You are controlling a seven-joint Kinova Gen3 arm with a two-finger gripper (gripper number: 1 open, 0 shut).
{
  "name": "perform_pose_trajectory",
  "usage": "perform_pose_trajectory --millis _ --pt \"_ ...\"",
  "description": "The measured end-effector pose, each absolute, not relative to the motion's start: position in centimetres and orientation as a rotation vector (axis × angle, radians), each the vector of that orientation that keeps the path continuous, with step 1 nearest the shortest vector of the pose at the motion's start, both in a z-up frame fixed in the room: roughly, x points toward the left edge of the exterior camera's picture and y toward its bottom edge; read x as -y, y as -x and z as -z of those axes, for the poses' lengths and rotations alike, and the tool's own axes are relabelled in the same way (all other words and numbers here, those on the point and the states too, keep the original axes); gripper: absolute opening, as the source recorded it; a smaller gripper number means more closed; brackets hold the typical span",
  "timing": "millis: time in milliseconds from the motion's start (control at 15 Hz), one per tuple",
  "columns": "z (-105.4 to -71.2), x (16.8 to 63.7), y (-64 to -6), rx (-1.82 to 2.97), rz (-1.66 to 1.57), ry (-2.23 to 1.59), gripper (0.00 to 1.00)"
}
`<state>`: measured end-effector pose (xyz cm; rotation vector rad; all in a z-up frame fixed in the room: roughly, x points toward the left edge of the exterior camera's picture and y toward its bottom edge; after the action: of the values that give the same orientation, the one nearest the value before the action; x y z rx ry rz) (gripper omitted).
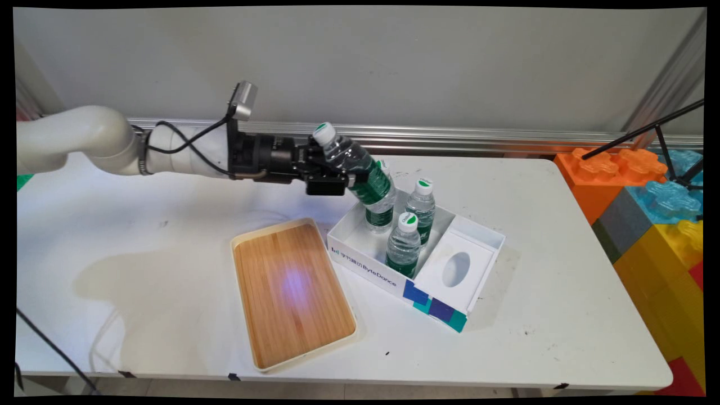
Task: Place the picked object on the tray
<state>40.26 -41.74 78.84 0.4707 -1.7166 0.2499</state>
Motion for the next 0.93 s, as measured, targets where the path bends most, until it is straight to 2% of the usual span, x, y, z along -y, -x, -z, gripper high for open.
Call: perform_pose_trajectory --millis 933 --pt "-81.4 39.3 -43.9 1.787 -0.251 -0.517 0.00"
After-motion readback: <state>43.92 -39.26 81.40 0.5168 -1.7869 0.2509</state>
